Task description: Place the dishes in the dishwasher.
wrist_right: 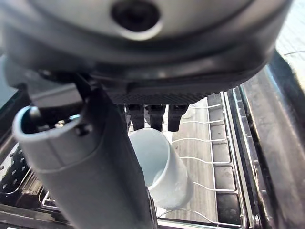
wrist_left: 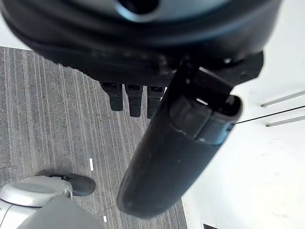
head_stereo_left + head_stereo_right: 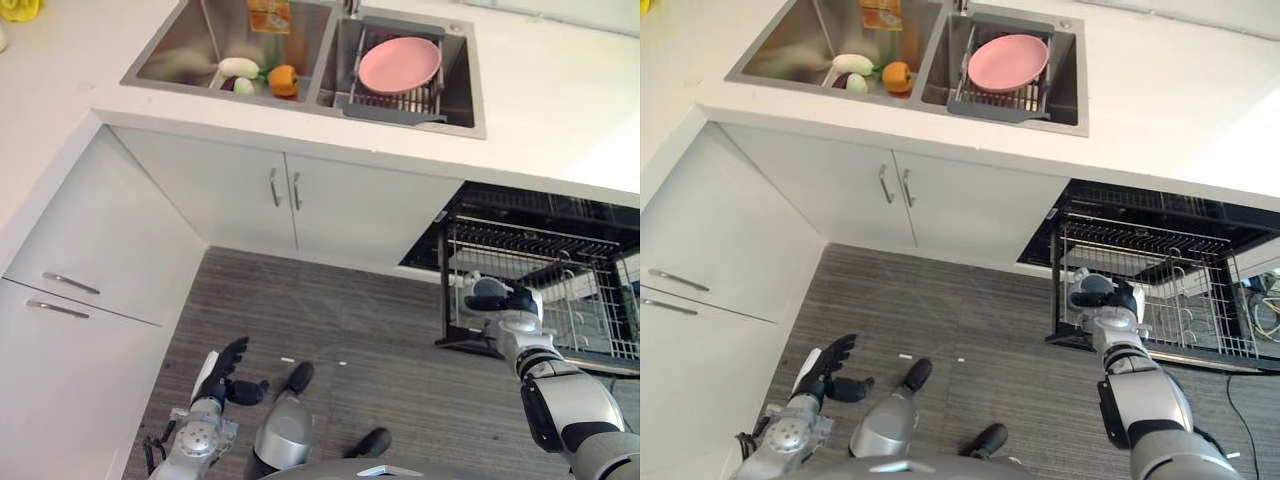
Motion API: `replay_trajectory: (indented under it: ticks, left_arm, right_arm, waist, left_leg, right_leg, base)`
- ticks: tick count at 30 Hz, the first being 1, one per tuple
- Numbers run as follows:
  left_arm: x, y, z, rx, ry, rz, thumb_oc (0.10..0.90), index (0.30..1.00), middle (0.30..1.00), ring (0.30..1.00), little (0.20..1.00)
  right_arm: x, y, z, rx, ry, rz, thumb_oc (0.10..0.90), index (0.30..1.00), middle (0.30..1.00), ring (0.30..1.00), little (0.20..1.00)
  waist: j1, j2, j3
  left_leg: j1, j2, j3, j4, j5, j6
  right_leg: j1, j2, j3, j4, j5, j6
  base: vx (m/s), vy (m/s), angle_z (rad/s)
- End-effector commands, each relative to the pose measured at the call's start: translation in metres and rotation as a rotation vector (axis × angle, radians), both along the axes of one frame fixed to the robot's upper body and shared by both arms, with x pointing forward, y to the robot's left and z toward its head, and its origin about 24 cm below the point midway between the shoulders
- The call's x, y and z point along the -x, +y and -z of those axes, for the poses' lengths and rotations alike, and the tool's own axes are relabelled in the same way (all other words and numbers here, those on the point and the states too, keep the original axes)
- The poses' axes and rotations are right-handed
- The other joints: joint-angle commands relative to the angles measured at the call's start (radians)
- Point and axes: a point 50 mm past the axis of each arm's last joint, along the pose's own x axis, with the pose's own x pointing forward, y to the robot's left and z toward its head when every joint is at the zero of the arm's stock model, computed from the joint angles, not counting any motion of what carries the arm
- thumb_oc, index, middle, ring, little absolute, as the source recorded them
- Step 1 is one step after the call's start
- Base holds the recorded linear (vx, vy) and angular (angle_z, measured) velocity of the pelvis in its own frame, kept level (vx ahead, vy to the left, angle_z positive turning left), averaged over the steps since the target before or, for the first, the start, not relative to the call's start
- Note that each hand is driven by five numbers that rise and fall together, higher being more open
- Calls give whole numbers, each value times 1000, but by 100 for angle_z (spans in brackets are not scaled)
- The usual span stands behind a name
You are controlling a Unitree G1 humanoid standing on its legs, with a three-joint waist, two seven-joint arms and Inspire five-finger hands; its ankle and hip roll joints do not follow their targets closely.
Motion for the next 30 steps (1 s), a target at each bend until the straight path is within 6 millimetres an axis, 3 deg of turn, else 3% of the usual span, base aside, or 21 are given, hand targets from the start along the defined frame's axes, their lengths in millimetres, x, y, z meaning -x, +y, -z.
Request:
replay_trajectory:
  ticks: [1,7,8,10,12,13,14,19,22,23,26,29,30]
  left_arm:
    - [-11,-6,-10,-3,-87,40,800,900,900,900,900]
    - [-10,-4,-3,-3,-55,1,800,900,900,900,900]
    - [-3,0,3,0,-20,-43,800,900,900,900,900]
    - [11,3,18,-2,64,-117,800,900,900,900,900]
    - [15,3,23,0,91,-140,800,900,900,900,900]
    - [22,3,29,1,127,-163,800,900,900,900,900]
    - [43,4,46,10,244,-247,800,900,900,900,900]
    - [73,2,65,76,399,-317,800,900,900,900,900]
    - [97,4,74,119,491,-456,800,900,900,900,900]
    - [97,4,74,120,490,-455,800,900,900,900,900]
    - [121,4,80,178,547,-650,800,900,900,900,900]
    - [133,5,80,197,567,-731,800,900,900,900,900]
    - [132,5,80,187,555,-729,800,900,900,900,900]
  right_arm:
    - [-19,-15,-37,132,-140,-62,800,900,900,900,900]
    - [-27,-7,-50,95,-283,-76,800,900,900,900,900]
    - [-24,9,-52,-26,-425,-101,800,900,900,900,900]
    - [-16,26,-74,-91,-647,-147,800,900,900,900,900]
    - [-4,32,-74,-133,-701,-159,800,900,900,900,900]
    - [7,34,-82,-160,-780,-156,800,900,900,900,900]
    - [26,41,-96,-215,-918,-194,800,900,900,900,900]
    - [40,61,-119,-352,-1053,-407,800,900,900,900,900]
    - [48,65,-132,-419,-1175,-413,800,900,900,900,900]
    - [48,65,-132,-419,-1176,-413,800,900,900,900,900]
    - [46,82,-133,-595,-1288,-371,800,900,900,900,900]
    - [39,93,-148,-572,-1306,-464,800,900,900,900,900]
    - [33,102,-161,-536,-1315,-550,800,900,900,900,900]
  waist:
    - [-10,-22,-84]
    - [-29,-20,-92]
    - [-51,-17,-96]
    - [-82,-11,-102]
    - [-92,-7,-105]
    - [-99,-3,-111]
    - [-123,7,-118]
    - [-151,26,-127]
    - [-167,44,-130]
    - [-169,44,-132]
    - [-167,63,-132]
    - [-160,79,-127]
    - [-155,96,-104]
  left_leg:
    - [-7,54,144,-6,-37,-46]
    - [7,54,151,-6,-40,-43]
    - [15,57,162,-6,-43,-41]
    - [22,57,172,-6,-46,-38]
    - [25,57,175,-6,-48,-38]
    - [28,58,176,-6,-50,-37]
    - [37,58,183,-6,-54,-35]
    - [53,58,204,-6,-53,-32]
    - [70,61,221,-6,-59,-35]
    - [64,58,219,-6,-54,-32]
    - [71,59,230,-6,-51,-34]
    - [76,63,242,-6,-51,-36]
    - [72,67,254,50,-62,-34]
  right_leg:
    - [38,-11,38,15,-99,50]
    - [47,-13,44,15,-96,52]
    - [49,-14,55,15,-94,52]
    - [51,-16,64,15,-92,52]
    - [53,-17,66,15,-92,53]
    - [56,-19,64,15,-93,53]
    - [59,-22,66,15,-93,52]
    - [60,-25,81,15,-88,51]
    - [63,-26,98,17,-93,49]
    - [59,-28,95,15,-88,50]
    - [58,-30,108,15,-89,46]
    - [54,-32,120,15,-89,45]
    - [51,-36,139,19,-92,40]
  base:
    - [-3,7,-18]
    - [-3,16,-11]
    - [-7,38,-13]
    - [-7,42,-13]
    - [2,23,-13]
    - [9,55,-16]
    - [-2,54,-9]
    - [-15,32,-21]
    - [-5,18,-9]
    - [14,-8,-14]
    - [15,-20,-14]
    - [17,-24,-8]
    - [-19,5,-6]
